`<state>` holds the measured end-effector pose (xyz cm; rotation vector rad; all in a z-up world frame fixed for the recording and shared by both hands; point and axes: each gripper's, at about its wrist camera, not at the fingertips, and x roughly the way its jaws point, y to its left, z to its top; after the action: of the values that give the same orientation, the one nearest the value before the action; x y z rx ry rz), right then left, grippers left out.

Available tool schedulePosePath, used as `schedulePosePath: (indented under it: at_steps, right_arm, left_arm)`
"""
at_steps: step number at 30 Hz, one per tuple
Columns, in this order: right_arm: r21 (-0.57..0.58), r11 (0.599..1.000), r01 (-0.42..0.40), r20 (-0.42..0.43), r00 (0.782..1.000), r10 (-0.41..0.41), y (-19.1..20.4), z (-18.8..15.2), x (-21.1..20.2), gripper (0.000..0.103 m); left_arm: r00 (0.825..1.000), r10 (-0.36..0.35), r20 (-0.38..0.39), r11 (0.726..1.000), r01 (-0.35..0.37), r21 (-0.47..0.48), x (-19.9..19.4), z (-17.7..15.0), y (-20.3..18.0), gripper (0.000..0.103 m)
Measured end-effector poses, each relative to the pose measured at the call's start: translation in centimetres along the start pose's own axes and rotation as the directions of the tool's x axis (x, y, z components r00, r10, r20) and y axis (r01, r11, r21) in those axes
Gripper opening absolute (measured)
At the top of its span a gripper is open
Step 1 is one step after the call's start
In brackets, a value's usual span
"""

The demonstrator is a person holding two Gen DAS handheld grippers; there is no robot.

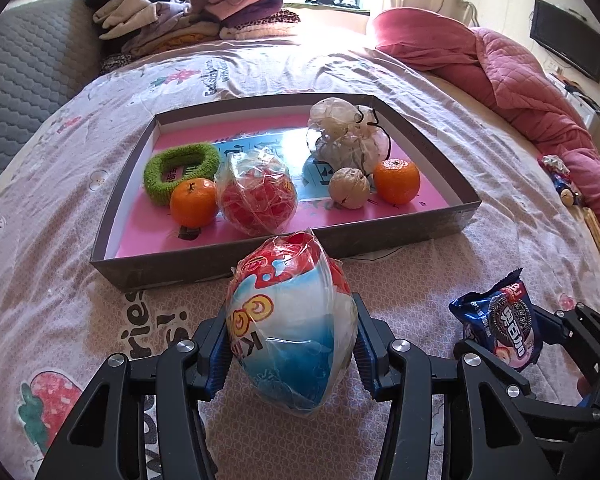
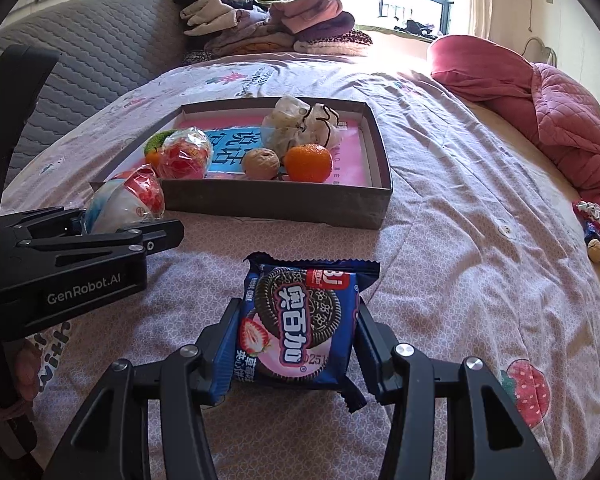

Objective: Organize objects
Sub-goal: 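Close the left tool on the wrapped egg while the right tool closes on the cookie pack, then carry the wrapped egg over the box with the left tool while the right tool carries the cookie pack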

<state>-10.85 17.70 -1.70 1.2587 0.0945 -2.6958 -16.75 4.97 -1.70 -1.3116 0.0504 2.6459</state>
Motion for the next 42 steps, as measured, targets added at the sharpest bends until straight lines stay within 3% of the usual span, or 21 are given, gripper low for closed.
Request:
schedulePosePath:
  at_steps: [13, 27, 42]
  right_arm:
    - [-0.038, 0.999, 0.001, 0.079, 0.997, 0.002, 0.7, 1.1, -2.3, 0.052]
    - [-0.061, 0.997, -0.046, 0.148, 0.987, 0.055, 1.1, 3.4, -5.1, 0.052]
    - [-0.096, 0.994, -0.044, 0.228, 0.972, 0.065, 1.8, 6.9, -6.9, 0.052]
  left_arm:
    - [0.998, -0.016, 0.061, 1.0, 0.017, -0.006, -3.4, 0.7, 0.2, 0.053]
    - [0.989, -0.022, 0.148, 0.999, 0.026, -0.028, -7.9, 2.1, 1.7, 0.053]
    - [0.978, 0.013, 0.206, 1.0, -0.012, -0.007, -10.8, 3.4, 3.1, 0.053]
